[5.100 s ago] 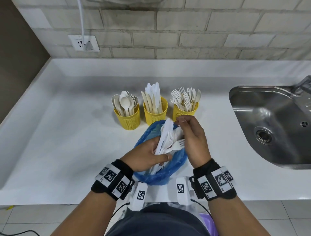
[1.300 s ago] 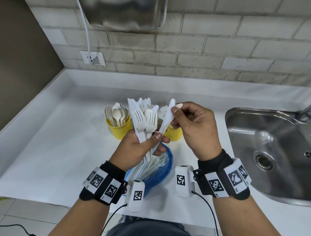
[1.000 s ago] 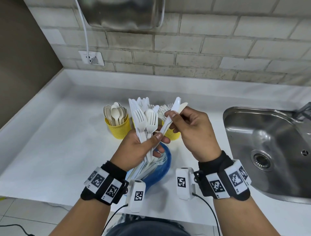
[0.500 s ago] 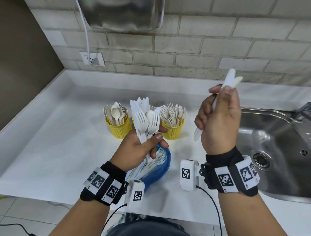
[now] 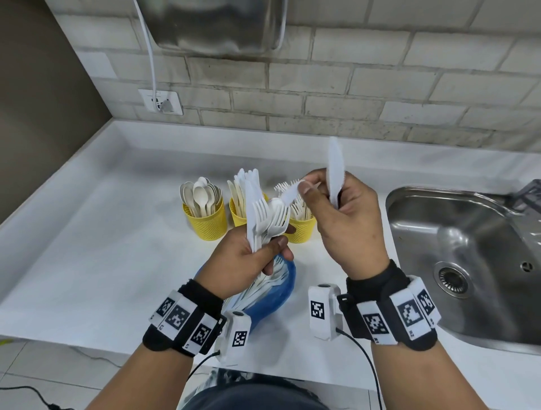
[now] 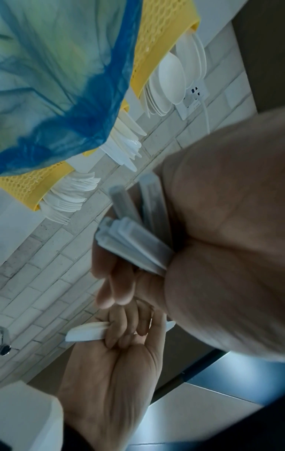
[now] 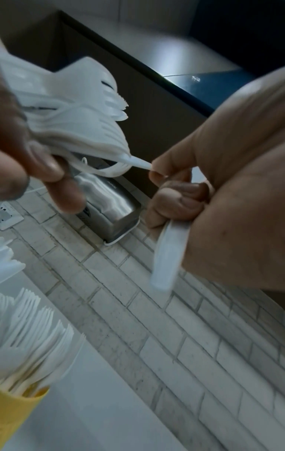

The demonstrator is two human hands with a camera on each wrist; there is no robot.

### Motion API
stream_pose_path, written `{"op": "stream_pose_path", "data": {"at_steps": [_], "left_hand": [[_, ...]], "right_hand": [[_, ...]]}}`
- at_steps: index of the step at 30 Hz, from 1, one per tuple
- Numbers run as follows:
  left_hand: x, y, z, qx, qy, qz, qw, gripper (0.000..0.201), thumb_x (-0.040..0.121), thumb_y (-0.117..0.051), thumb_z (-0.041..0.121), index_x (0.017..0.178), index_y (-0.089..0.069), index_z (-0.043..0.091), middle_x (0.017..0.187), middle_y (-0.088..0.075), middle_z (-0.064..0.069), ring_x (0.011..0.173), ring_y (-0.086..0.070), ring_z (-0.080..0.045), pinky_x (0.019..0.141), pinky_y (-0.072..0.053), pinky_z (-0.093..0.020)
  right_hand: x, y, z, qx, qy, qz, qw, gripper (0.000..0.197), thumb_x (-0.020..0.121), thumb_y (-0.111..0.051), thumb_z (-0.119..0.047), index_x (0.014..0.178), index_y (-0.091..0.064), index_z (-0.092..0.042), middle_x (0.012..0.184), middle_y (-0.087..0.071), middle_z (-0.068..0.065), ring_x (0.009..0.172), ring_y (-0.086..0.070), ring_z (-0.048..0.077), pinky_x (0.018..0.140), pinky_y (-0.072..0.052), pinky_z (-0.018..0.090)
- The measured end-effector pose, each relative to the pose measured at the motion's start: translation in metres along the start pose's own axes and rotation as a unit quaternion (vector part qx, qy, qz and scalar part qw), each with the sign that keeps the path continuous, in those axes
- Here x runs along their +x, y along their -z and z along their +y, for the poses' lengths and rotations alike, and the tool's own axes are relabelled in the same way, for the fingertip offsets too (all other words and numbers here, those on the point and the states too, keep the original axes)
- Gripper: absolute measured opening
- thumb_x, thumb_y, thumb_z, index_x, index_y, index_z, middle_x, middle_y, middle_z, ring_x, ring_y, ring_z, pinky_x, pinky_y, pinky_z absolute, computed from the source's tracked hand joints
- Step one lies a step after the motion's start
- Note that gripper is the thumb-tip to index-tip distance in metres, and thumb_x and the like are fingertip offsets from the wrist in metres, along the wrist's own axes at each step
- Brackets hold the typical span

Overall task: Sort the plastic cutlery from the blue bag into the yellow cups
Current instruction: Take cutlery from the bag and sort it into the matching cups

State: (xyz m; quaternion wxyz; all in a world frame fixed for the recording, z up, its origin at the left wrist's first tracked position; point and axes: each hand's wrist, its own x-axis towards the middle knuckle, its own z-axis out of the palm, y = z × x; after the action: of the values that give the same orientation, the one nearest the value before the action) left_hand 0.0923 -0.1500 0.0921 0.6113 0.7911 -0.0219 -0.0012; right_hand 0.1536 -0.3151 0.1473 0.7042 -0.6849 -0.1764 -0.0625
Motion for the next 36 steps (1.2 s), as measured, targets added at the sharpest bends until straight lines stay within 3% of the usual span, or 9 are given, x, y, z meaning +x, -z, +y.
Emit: {"op": "stream_pose_path", "data": {"at_steps": [5,11,17,19,23,27,32,34,36], "left_hand": [[-0.001,0.000,0.002,0.003,-0.002,0.003,1.000,0.015,0.105,-0.056,0.020,0.105,-0.069,0.028,0.082,-0.076,0.002,0.056,-0.055,-0.018,0.061,-0.048,-0.020],[-0.001,-0.004,0.006,-0.008,-0.008,-0.004,1.000,0.015,0.105,-0.056,0.017,0.111,-0.069,0.021,0.079,-0.074,0.002,0.056,-0.052,-0.021,0.059,-0.047,-0.020],[-0.002,-0.006,0.004,-0.006,-0.003,-0.013,1.000,0.018,0.106,-0.055,0.015,0.114,-0.070,0.023,0.077,-0.071,0.002,0.056,-0.051,-0.014,0.060,-0.049,-0.026],[-0.002,-0.007,0.004,0.004,-0.001,-0.017,1.000,0.018,0.106,-0.056,0.015,0.114,-0.070,0.022,0.076,-0.071,0.002,0.056,-0.051,-0.012,0.060,-0.049,-0.028],[-0.002,-0.008,0.005,0.013,0.010,-0.030,0.999,0.017,0.105,-0.057,0.019,0.114,-0.070,0.025,0.076,-0.072,0.001,0.060,-0.055,-0.009,0.058,-0.050,-0.028],[-0.002,-0.006,0.006,0.024,0.014,-0.036,0.999,0.016,0.105,-0.056,0.021,0.114,-0.069,0.026,0.077,-0.072,0.000,0.060,-0.055,-0.007,0.058,-0.049,-0.024],[0.000,-0.005,0.001,0.054,0.012,-0.014,0.998,0.015,0.105,-0.056,0.020,0.108,-0.070,0.018,0.076,-0.071,0.004,0.065,-0.058,-0.006,0.062,-0.049,-0.025],[0.001,-0.004,-0.001,0.082,0.001,0.007,0.997,0.015,0.104,-0.056,0.019,0.103,-0.071,0.014,0.075,-0.071,0.006,0.064,-0.058,-0.001,0.066,-0.045,-0.018],[0.003,-0.002,0.000,0.103,-0.012,0.023,0.994,0.015,0.103,-0.057,0.014,0.096,-0.070,0.013,0.074,-0.072,0.005,0.064,-0.061,0.000,0.065,-0.044,-0.014]], "right_hand": [[0.006,0.006,0.014,0.069,-0.029,0.033,0.997,0.006,0.094,-0.066,-0.022,0.092,-0.063,-0.017,0.060,-0.051,-0.019,0.052,-0.046,-0.001,0.057,-0.038,0.020],[-0.008,0.002,0.017,0.046,-0.061,-0.051,0.996,0.018,0.098,-0.069,-0.017,0.102,-0.072,0.000,0.054,-0.051,-0.015,0.044,-0.040,0.003,0.047,-0.035,0.019],[0.002,0.002,0.007,0.178,-0.098,0.020,0.979,0.017,0.107,-0.052,-0.014,0.098,-0.064,-0.006,0.053,-0.037,-0.004,0.045,-0.029,0.011,0.045,-0.027,0.022],[0.007,0.003,0.007,0.219,-0.100,0.058,0.969,0.022,0.110,-0.044,-0.013,0.093,-0.060,-0.012,0.060,-0.042,-0.003,0.050,-0.036,0.012,0.046,-0.032,0.025],[0.017,0.006,0.011,0.256,-0.090,0.186,0.944,0.027,0.111,-0.040,-0.013,0.089,-0.056,-0.015,0.068,-0.060,-0.010,0.066,-0.057,0.009,0.072,-0.046,0.027],[0.020,0.016,0.006,0.249,-0.035,0.240,0.938,0.024,0.112,-0.033,-0.016,0.093,-0.048,-0.014,0.068,-0.059,0.001,0.068,-0.066,0.026,0.069,-0.053,0.037],[0.015,0.015,-0.010,0.146,0.041,0.109,0.982,0.019,0.110,-0.037,-0.025,0.099,-0.049,-0.016,0.063,-0.041,-0.004,0.046,-0.035,0.013,0.047,-0.036,0.022],[0.012,0.011,-0.017,0.031,0.044,0.031,0.998,0.015,0.107,-0.051,-0.023,0.096,-0.058,-0.015,0.059,-0.042,-0.008,0.048,-0.036,0.009,0.047,-0.033,0.020],[0.010,0.006,-0.020,-0.067,0.032,-0.037,0.997,0.012,0.101,-0.064,-0.017,0.089,-0.068,-0.016,0.061,-0.055,0.004,0.052,-0.045,0.013,0.053,-0.040,0.021]]}}
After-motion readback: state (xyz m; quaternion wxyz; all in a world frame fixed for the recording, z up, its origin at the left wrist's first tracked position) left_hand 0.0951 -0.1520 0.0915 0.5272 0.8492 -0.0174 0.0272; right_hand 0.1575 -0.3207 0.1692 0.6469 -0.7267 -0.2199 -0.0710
